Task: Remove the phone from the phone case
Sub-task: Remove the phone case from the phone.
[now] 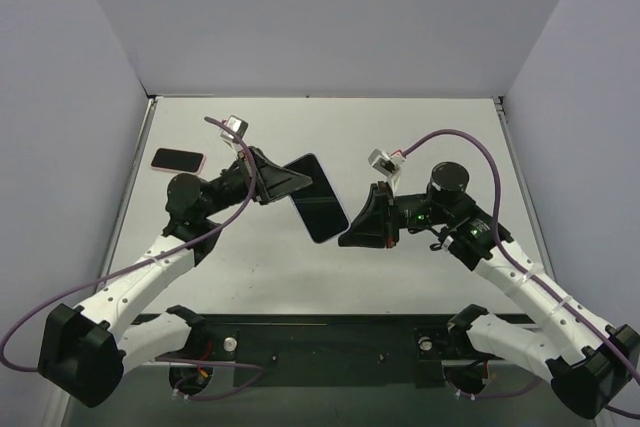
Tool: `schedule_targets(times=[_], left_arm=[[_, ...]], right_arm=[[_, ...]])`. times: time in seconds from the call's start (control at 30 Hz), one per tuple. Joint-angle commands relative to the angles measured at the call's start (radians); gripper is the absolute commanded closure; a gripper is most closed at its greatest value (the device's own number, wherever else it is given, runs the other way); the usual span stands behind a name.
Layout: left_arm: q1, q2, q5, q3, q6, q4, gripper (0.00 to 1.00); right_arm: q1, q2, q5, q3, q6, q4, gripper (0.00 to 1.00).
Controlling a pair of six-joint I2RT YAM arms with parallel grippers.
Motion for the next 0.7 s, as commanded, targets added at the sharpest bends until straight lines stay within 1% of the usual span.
schedule_targets(times=[0.0, 0.1, 0.13, 0.17, 0.2, 0.23, 0.27, 0.3, 0.33, 0.37, 0.4, 0.43, 0.47, 0.5, 0.57, 0.67], left_arm=[[-0.023, -0.022, 0.174, 0.018, -0.175, 0.327, 1.00], [-0.029, -0.059, 0.203, 0.040, -0.129, 0.276, 1.00], [-0.026, -0.070, 0.196, 0.049, -0.067, 0.165, 1.00], [-0.020, -0.103, 0.167, 0.050, -0.030, 0.100, 1.00], [-0.012, -0.123, 0.150, 0.063, 0.063, -0.061, 1.00], [-0.011, -0.148, 0.119, 0.070, 0.102, -0.124, 1.00], [-0.006, -0.159, 0.102, 0.082, 0.168, -0.223, 1.00], [-0.004, -0.168, 0.082, 0.084, 0.187, -0.256, 1.00], [0.006, -0.173, 0.073, 0.072, 0.191, -0.268, 1.00], [0.014, -0.171, 0.064, 0.066, 0.178, -0.252, 1.00], [0.031, -0.160, 0.064, 0.043, 0.143, -0.206, 1.00], [0.038, -0.154, 0.068, 0.024, 0.123, -0.174, 1.00], [0.057, -0.139, 0.067, 0.015, 0.084, -0.119, 1.00], [0.072, -0.133, 0.062, -0.002, 0.067, -0.097, 1.00], [0.091, -0.110, 0.064, -0.011, 0.035, -0.049, 1.00], [0.103, -0.085, 0.078, -0.011, 0.029, -0.041, 1.00]], right_arm=[[0.004, 0.057, 0.057, 0.067, -0.065, 0.045, 1.00], [0.003, 0.096, 0.075, 0.088, -0.029, 0.074, 1.00], [0.003, 0.100, 0.078, 0.098, -0.028, 0.053, 0.94], [0.004, 0.090, 0.092, 0.098, -0.057, 0.032, 0.78], [0.008, 0.075, 0.100, 0.089, -0.070, -0.013, 0.72], [0.018, 0.046, 0.127, 0.082, -0.093, -0.030, 0.56], [0.020, 0.026, 0.142, 0.066, -0.094, -0.056, 0.52], [0.029, 0.003, 0.144, 0.056, -0.085, -0.054, 0.48], [0.035, -0.006, 0.141, 0.053, -0.076, -0.053, 0.48], [0.050, -0.017, 0.143, 0.058, -0.085, -0.092, 0.48], [0.054, -0.019, 0.153, 0.079, -0.103, -0.132, 0.48], [0.061, -0.020, 0.193, 0.091, -0.163, -0.233, 0.49], [0.064, -0.023, 0.214, 0.110, -0.188, -0.293, 0.50], [0.060, -0.029, 0.280, 0.115, -0.226, -0.355, 0.51], [0.044, -0.040, 0.325, 0.118, -0.234, -0.375, 0.53], [0.038, -0.060, 0.308, 0.127, -0.193, -0.351, 0.55]])
